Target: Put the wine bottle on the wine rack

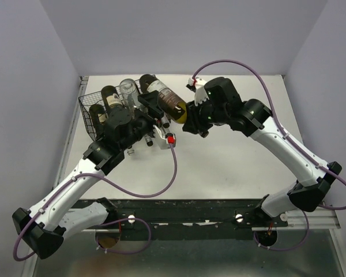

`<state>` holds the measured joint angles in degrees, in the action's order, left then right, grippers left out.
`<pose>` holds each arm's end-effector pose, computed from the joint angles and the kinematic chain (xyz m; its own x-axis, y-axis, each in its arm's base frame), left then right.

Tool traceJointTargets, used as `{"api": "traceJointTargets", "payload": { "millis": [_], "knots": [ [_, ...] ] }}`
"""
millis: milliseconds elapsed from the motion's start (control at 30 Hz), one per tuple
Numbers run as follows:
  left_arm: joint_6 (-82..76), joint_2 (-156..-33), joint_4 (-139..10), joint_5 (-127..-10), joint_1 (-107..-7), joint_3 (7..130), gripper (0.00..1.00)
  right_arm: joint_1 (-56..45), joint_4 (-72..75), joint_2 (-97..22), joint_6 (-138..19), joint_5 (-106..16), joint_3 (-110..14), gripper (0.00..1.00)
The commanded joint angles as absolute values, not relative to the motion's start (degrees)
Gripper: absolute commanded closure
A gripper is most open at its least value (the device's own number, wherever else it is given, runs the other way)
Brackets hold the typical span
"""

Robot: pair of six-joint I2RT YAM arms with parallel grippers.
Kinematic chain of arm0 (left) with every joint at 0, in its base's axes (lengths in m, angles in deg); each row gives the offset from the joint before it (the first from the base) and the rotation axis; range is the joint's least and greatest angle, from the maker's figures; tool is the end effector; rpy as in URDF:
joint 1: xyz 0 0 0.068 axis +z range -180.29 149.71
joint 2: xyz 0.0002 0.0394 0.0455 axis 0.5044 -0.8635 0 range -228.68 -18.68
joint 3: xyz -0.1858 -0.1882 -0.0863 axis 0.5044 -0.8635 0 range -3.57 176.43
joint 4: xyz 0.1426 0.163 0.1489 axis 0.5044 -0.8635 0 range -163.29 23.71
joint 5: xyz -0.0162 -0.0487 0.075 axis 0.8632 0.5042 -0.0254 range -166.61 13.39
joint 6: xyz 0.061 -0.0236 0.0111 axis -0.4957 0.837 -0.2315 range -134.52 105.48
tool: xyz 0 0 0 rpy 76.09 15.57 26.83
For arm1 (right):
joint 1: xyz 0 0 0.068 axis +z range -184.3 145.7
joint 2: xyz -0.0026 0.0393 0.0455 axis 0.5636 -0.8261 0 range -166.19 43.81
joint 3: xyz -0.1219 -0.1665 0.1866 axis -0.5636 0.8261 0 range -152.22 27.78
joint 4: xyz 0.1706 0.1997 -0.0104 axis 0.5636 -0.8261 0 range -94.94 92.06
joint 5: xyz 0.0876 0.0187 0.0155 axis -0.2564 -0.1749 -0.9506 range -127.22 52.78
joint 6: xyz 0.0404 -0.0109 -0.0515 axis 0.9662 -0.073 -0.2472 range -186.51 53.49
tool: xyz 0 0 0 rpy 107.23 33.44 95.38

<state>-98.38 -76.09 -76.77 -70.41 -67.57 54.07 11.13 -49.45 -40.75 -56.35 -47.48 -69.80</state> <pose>0.1918 -0.1531 0.3792 0.6677 0.7340 -0.1244 0.2141 -0.0293 0.9764 0.2175 0.2342 0.4176 -0.5708 -0.3321 -0.7509 -0.7094 0.6601 0.2472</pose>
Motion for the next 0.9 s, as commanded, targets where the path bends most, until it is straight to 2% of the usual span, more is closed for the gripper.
{"api": "traceJointTargets", "payload": {
  "millis": [0,200,400,567,767,867],
  "knots": [
    [-92.5,-71.6,-71.4,-69.7,-68.9,52.2,0.01,10.5,-37.7,-38.2,-51.0,-35.8,-70.7,0.99],
    [-80.7,-67.2,-70.2,-71.2,-70.2,49.1,0.01,10.5,-32.0,-38.1,-47.5,-31.9,-70.3,0.99],
    [-56.2,-59.1,-58.0,-79.1,-70.3,45.2,0.01,10.5,-28.4,-38.8,-44.9,-32.6,-68.3,0.99],
    [-34.8,-57.9,-71.6,-89.1,-70.4,56.4,0.01,10.5,-23.9,-40.1,-42.5,-36.3,-66.7,0.99],
    [-24.5,-56.7,-82.1,-92.2,-70.3,65.7,0.01,13.0,-16.1,-43.6,-38.7,-40.9,-65.7,0.99],
    [-21.6,-55.1,-83.4,-91.8,-70.3,68.2,0.01,17.7,-15.4,-48.2,-38.8,-37.5,-68.5,0.99]
  ]
}}
